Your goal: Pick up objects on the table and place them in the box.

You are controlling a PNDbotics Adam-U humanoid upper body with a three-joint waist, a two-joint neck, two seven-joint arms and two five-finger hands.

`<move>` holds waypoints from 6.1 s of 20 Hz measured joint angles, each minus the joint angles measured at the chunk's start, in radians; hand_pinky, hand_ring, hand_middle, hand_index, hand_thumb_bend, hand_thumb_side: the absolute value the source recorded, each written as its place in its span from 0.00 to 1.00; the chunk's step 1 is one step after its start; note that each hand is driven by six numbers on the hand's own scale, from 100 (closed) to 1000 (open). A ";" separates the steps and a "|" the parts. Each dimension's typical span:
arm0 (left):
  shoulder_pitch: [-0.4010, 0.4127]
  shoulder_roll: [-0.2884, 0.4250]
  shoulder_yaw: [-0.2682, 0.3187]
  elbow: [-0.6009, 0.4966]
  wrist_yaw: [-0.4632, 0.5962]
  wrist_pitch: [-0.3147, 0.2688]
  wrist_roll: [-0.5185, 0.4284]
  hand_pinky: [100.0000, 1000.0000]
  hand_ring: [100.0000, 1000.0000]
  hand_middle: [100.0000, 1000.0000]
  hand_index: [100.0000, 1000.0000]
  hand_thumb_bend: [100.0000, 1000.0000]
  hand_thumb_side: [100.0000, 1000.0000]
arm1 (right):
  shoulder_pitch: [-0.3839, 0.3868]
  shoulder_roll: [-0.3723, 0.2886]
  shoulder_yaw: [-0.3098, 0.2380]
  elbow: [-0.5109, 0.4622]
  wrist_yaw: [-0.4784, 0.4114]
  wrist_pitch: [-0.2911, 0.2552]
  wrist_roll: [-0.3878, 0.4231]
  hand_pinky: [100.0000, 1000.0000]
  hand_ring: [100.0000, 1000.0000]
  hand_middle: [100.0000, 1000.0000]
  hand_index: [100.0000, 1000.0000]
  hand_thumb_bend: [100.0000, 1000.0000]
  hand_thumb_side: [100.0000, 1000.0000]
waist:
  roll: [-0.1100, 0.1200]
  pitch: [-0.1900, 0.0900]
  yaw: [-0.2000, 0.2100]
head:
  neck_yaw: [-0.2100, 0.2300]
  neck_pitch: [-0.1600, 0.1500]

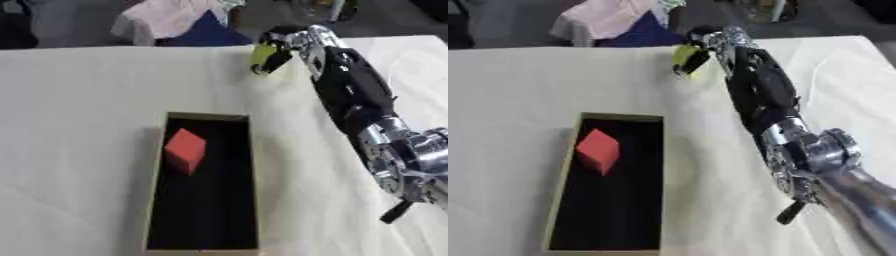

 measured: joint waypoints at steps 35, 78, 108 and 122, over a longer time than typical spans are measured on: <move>0.017 0.000 0.000 0.001 0.001 0.001 0.000 0.82 0.90 0.91 0.87 0.30 0.88 | 0.213 -0.184 0.261 -0.567 -0.569 -0.315 0.054 0.65 0.51 0.52 0.72 0.06 0.00 | -0.011 -0.052 -0.035 | 0.096 0.094; 0.056 0.019 -0.006 0.014 0.002 -0.003 -0.001 0.82 0.89 0.91 0.87 0.30 0.88 | 0.190 -0.067 0.668 -0.572 -0.876 -0.523 0.057 0.64 0.53 0.53 0.70 0.05 0.14 | -0.024 -0.130 -0.100 | 0.133 0.128; 0.056 0.019 -0.019 0.026 0.005 0.003 -0.001 0.82 0.89 0.91 0.87 0.29 0.88 | 0.175 -0.015 0.740 -0.554 -1.040 -0.490 0.089 0.66 0.52 0.51 0.68 0.09 0.02 | -0.023 -0.162 -0.117 | 0.155 0.147; 0.062 0.020 -0.020 0.032 0.006 0.004 0.000 0.82 0.90 0.91 0.87 0.29 0.89 | 0.153 -0.045 0.805 -0.622 -1.104 -0.475 0.105 0.69 0.56 0.55 0.67 0.30 0.05 | -0.036 -0.175 -0.129 | 0.167 0.147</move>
